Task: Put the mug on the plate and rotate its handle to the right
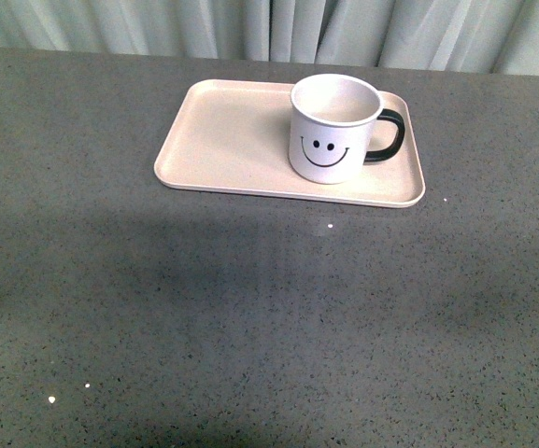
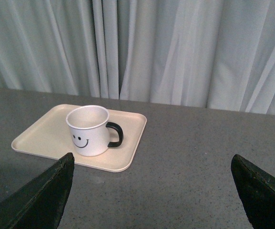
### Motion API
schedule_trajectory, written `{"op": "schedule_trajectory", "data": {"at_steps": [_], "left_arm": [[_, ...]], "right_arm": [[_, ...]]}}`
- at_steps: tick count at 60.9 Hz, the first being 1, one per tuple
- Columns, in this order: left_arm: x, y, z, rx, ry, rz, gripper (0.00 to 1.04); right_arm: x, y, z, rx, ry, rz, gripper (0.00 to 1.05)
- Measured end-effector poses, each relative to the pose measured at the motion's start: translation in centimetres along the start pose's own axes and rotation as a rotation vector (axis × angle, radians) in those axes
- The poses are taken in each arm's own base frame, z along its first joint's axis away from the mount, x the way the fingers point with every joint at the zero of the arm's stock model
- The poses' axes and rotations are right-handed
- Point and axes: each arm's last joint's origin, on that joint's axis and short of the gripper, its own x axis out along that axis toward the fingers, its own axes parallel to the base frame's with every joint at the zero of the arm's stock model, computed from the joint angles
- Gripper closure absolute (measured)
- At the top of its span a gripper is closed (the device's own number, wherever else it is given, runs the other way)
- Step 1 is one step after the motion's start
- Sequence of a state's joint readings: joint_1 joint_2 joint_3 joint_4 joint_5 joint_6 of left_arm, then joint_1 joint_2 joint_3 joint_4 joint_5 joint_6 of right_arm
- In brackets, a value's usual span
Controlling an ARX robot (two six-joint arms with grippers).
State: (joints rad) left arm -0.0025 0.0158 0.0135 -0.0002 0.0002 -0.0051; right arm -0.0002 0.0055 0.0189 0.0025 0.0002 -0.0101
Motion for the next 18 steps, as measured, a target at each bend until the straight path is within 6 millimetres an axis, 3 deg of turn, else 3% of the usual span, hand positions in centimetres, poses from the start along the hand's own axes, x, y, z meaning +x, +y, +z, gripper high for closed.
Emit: {"op": "schedule_trajectory", "data": {"at_steps": [18], "left_arm": [[0.00,0.00,0.00,0.000,0.000,0.000,0.09]], "right_arm": [[0.00,0.00,0.00,0.000,0.000,0.000,0.09]]}}
